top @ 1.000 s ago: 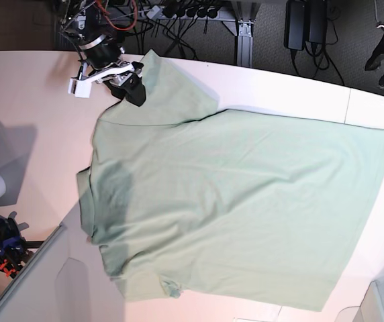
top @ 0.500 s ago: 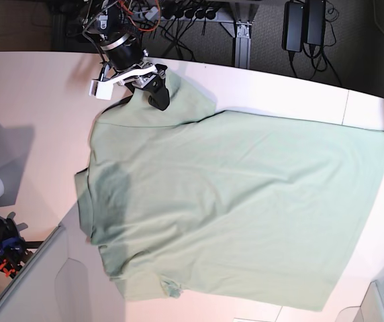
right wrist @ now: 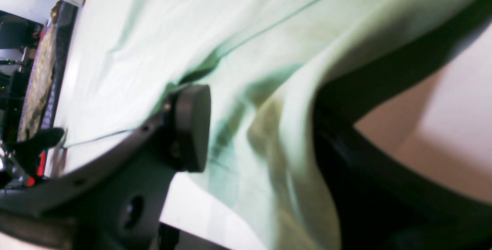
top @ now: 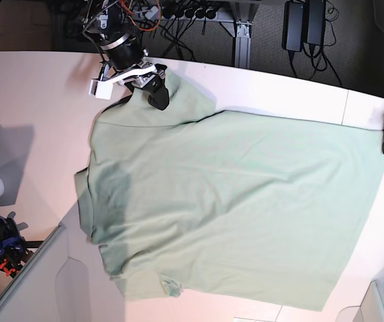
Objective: Fold the T-shirt properly
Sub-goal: 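Grasp the shirt's shoulder corners with the right and left grippers, then lift the shoulder edge and pull it across the shirt toward the hem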
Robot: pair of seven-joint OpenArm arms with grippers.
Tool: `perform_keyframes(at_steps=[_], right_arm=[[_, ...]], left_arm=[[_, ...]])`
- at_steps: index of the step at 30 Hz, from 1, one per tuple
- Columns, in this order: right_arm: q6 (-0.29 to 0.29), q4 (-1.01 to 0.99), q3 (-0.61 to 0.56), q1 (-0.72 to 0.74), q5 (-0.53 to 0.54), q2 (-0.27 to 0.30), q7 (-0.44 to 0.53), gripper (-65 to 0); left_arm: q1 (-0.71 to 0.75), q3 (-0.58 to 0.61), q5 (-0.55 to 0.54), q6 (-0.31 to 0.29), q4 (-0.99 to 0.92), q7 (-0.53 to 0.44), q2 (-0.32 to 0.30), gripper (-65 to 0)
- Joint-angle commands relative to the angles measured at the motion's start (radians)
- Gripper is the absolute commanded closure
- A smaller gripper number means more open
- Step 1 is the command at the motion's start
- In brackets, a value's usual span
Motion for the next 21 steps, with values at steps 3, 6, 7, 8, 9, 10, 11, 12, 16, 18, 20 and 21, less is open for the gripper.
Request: perform_keyframes(at_steps=[3, 6, 7, 8, 9, 10, 11, 12, 16, 18, 20, 21], right_arm=[[-0.026, 0.000, -0.001, -0.012, -0.041, 0.003, -0.046, -31.6], [-0.025, 0.000, -0.001, -0.011, -0.041, 0.003, -0.046, -31.6], [-0.025, 0.000, -0.001, -0.011, -0.041, 0.003, -0.046, -31.6], [-0.026, 0.000, -0.001, -0.011, -0.041, 0.003, -0.046, -31.6], [-0.025, 0.000, -0.001, -0.011, -0.041, 0.003, -0.046, -31.6], [-0.025, 0.000, -0.001, -0.011, -0.041, 0.003, -0.046, -31.6], [-0.025, 0.000, -0.001, -0.011, -0.041, 0.003, -0.046, -31.6], [-0.025, 0.000, -0.001, -0.011, -0.041, 0.003, -0.046, -31.6], [-0.026, 0.000, -0.001, -0.011, -0.040, 0.003, -0.045, -31.0], [-0.026, 0.000, -0.001, -0.008, -0.040, 0.003, -0.045, -22.4], [-0.026, 0.000, -0.001, -0.008, -0.040, 0.003, -0.041, -6.2], [-0.026, 0.000, -0.001, -0.008, -0.040, 0.003, -0.042, 0.0]], left_arm=[[-0.006, 0.021, -0.032, -0.042, 0.001, 0.023, 0.002, -33.3], [-0.005, 0.047, -0.037, -0.056, 0.001, 0.035, 0.014, -33.3], [-0.004, 0.057, -0.027, -0.056, 0.001, 0.035, 0.017, -33.3], [-0.002, 0.065, -0.016, -0.056, 0.001, 0.035, 0.020, -33.3], [-0.001, 0.071, -0.010, -0.056, 0.001, 0.035, 0.023, -33.3], [0.004, 0.074, -0.007, -0.056, 0.001, 0.035, 0.023, -33.2], [0.010, 0.075, -0.008, -0.057, 0.001, 0.035, 0.022, -33.0], [0.016, 0.075, -0.008, -0.070, 0.001, 0.034, 0.022, -32.8], [0.046, 0.075, -0.032, -0.198, 0.001, -0.008, 0.022, -21.4], [0.058, 0.075, -0.033, -0.203, 0.001, -0.034, 0.022, -12.7], [0.062, 0.075, -0.012, -0.203, 0.001, -0.036, 0.022, -4.2], [0.062, 0.075, 0.012, -0.203, 0.001, -0.041, 0.022, -0.3]])
